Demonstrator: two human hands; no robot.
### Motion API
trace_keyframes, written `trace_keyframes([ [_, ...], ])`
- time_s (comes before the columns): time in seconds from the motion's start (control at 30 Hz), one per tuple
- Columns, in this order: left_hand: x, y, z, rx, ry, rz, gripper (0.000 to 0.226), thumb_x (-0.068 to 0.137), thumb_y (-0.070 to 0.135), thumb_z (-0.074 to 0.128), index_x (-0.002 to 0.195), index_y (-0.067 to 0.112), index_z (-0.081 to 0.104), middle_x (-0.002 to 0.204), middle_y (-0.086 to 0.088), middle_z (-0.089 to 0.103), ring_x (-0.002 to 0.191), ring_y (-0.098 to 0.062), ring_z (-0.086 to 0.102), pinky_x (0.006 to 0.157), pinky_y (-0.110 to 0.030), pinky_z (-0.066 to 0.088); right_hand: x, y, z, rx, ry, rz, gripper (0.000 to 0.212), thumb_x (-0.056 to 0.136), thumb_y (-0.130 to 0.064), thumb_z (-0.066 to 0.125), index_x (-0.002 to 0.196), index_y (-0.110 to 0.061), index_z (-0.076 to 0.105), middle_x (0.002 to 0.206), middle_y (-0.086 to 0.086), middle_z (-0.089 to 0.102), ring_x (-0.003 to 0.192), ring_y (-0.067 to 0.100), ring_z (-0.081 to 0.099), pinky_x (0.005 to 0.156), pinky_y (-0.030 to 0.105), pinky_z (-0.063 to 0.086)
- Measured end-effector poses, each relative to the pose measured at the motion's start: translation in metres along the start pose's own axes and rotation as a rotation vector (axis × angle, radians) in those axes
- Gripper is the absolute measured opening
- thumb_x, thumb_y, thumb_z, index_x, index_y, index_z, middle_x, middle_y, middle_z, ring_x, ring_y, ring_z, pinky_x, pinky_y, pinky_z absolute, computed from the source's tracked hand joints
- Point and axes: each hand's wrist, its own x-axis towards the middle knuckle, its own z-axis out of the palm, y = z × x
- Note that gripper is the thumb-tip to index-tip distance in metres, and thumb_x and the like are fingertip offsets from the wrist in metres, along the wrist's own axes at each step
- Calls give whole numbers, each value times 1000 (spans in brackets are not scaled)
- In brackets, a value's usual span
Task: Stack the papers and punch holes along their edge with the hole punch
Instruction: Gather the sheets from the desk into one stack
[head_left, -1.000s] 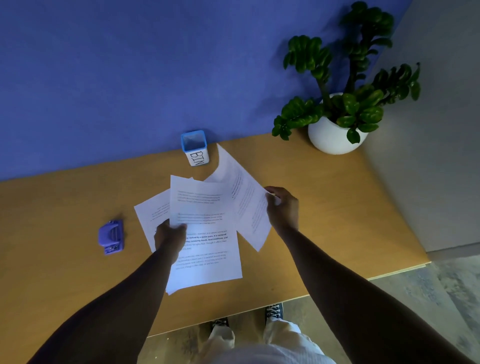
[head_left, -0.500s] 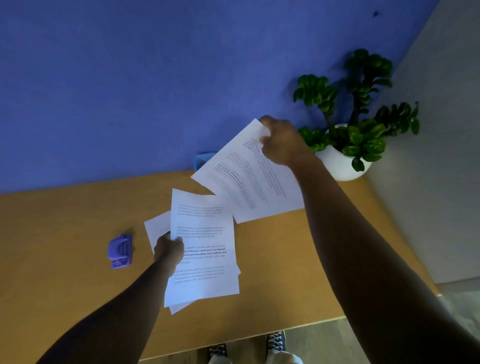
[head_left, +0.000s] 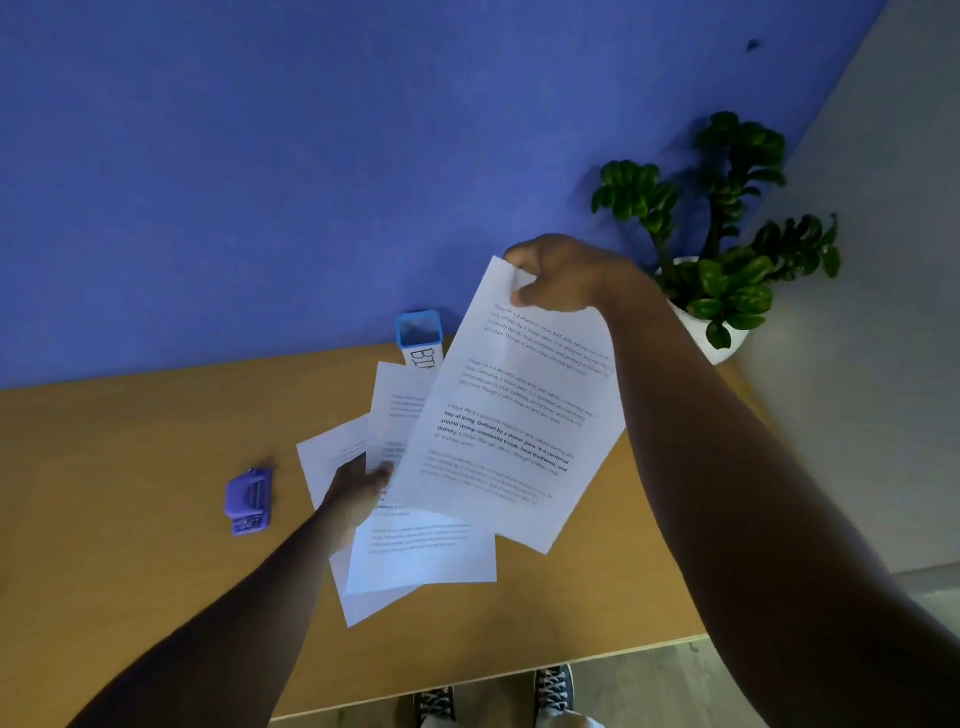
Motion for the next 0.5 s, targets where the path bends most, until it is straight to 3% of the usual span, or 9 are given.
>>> trace_keyframes([
  [0.07,-3,8,2,-52,-66,-3,20,99,25,59,115,19,70,110,-9,74,104,-32,68,90,-47,52,2,-2,15,24,-44,-2,23,90,-17,65,113,-19,65,109,-1,67,93,15,64,76,27,52],
  [0.1,-4,13,4,-83,-100,-5,21,100,27,58,115,22,70,112,-4,75,107,-28,69,91,-48,52,2,-2,23,36,-60,-7,26,89,-17,66,115,-19,65,110,-1,67,95,16,63,73,26,52],
  [0.17,-6,21,6,-124,-168,0,23,102,30,52,119,28,68,115,3,75,109,-22,70,91,-45,53,4,0,42,72,-101,-13,25,87,-16,69,112,-18,66,109,0,67,93,17,64,65,20,47],
  [0.3,-9,36,9,-88,-255,27,25,97,32,56,118,33,69,118,6,74,108,-19,70,95,-45,49,10,8,77,148,-156,21,20,85,-20,72,104,-24,66,108,-2,69,90,14,67,68,25,49],
  [0.4,-15,46,14,-65,-305,50,26,93,29,60,113,43,70,118,10,73,105,-10,70,87,-37,49,14,14,96,231,-130,85,45,82,-24,75,125,-25,61,122,-3,64,104,16,63,86,32,50],
  [0.5,-15,49,16,-60,-316,47,23,97,28,60,113,42,70,118,7,73,107,-15,70,93,-42,49,15,20,107,277,-153,80,43,83,-21,75,124,-23,63,127,-1,65,111,19,63,97,39,50],
])
